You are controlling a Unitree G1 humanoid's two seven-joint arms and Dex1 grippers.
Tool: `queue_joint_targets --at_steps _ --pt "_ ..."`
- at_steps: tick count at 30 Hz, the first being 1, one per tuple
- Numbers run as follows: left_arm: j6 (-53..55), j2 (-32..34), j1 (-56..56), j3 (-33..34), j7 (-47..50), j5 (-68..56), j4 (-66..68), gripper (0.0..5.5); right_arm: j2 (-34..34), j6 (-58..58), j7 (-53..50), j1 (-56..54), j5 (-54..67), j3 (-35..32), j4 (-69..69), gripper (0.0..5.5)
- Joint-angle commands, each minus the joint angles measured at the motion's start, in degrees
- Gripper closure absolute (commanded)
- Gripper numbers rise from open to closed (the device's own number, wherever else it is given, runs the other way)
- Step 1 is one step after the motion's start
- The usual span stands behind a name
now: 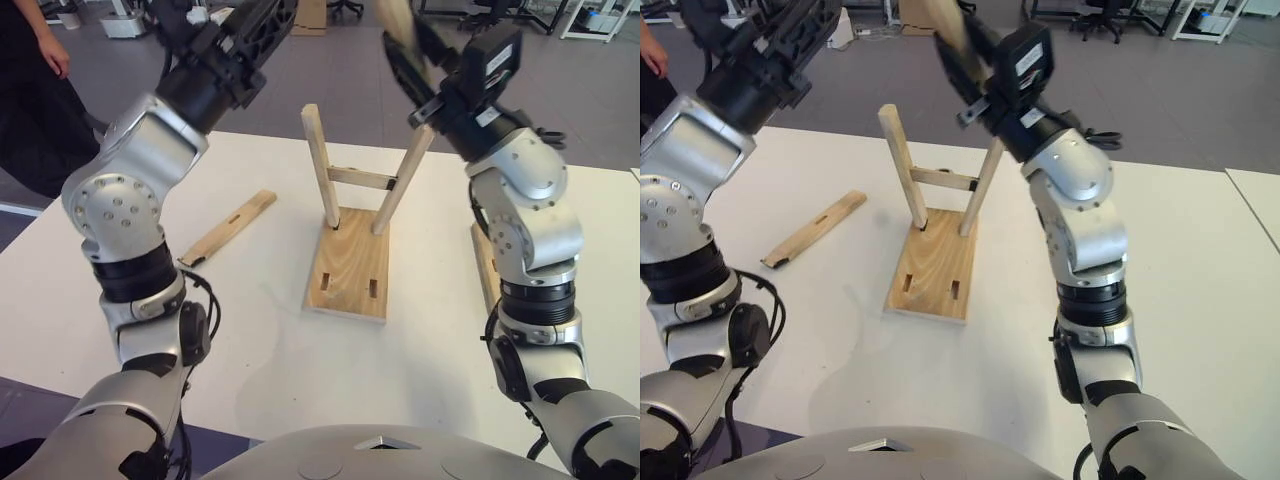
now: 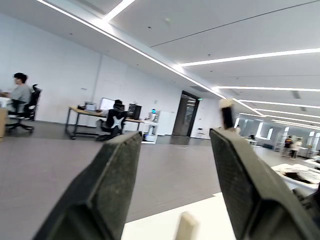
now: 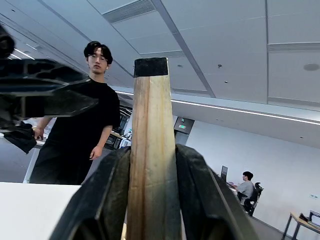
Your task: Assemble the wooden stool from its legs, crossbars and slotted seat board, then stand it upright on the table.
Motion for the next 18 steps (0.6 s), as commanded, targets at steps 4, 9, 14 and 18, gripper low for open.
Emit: queue_joint_targets --at_steps 4,9,14,18 --pt "2.7 -2.2 -3.1 0.0 2.4 -6.0 1.6 3.01 2.7 -3.4 2.4 -1.5 0.1 2.2 2.5 4.19" --pt "1.9 -4.5 -3.3 -2.0 4.9 -6.7 -0.2 3.01 4.0 -2.3 3.7 -0.7 1.3 3.2 1.1 4.19" --pt "1.1 -4.7 -2.9 -1.1 5.5 -7.1 0.5 3.85 4.7 -1.7 3.8 -1.3 2.6 2.6 1.0 4.19" --pt "0.8 -3.8 -2.7 -0.1 5.2 -7.6 0.8 4.65 4.6 -1.2 3.6 -1.2 3.2 2.0 1.3 4.19"
